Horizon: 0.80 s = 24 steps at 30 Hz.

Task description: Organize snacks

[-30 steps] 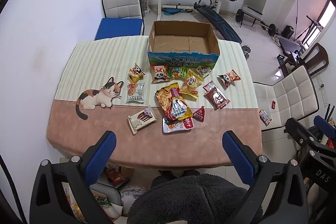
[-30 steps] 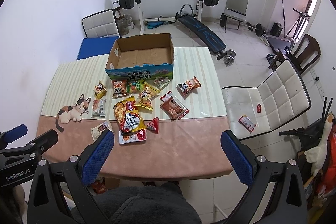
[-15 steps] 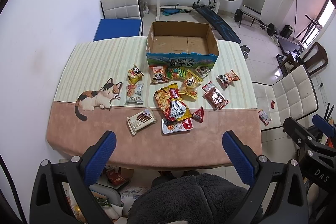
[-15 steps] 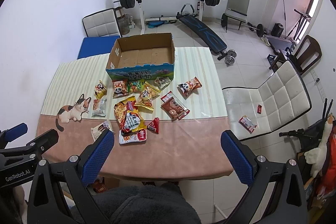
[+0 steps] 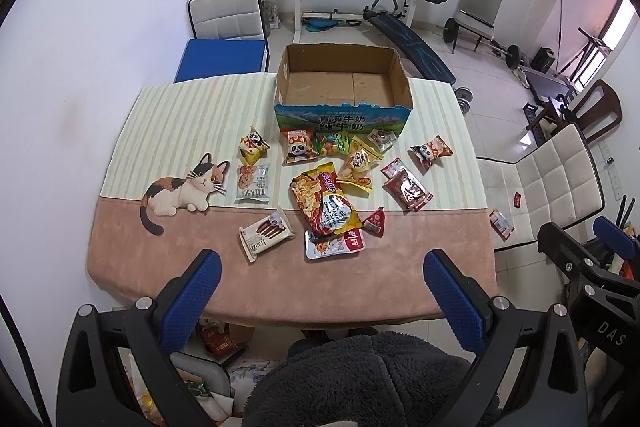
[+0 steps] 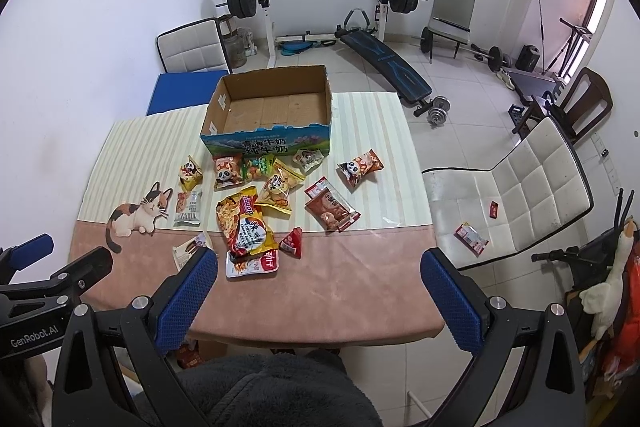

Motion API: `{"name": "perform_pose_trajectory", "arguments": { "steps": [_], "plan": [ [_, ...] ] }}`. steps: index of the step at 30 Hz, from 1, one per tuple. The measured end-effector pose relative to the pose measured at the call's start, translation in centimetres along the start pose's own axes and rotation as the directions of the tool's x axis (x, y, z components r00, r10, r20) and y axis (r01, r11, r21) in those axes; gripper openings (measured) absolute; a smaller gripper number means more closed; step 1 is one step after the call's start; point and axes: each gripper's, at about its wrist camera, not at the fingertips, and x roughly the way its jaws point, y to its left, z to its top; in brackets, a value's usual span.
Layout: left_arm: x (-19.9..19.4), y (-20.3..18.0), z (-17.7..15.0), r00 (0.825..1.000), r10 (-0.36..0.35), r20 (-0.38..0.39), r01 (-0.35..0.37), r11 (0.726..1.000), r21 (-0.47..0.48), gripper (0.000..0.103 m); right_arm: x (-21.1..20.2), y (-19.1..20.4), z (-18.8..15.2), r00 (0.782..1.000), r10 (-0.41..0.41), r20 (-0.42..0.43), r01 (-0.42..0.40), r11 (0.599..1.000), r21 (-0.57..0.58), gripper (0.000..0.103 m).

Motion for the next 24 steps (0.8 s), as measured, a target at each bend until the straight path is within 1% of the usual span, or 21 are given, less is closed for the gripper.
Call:
{"name": "perform_pose_trajectory", "arguments": {
  "steps": [24],
  "plan": [
    [-0.06,0.15,0.27,1.0,-0.004,0.002,0.004,1.0,-0.004,0.103,0.45,0.24,0.54,1.0,0.013,0.002,-0.013,1.0,-0.003,0.103]
  ]
}}
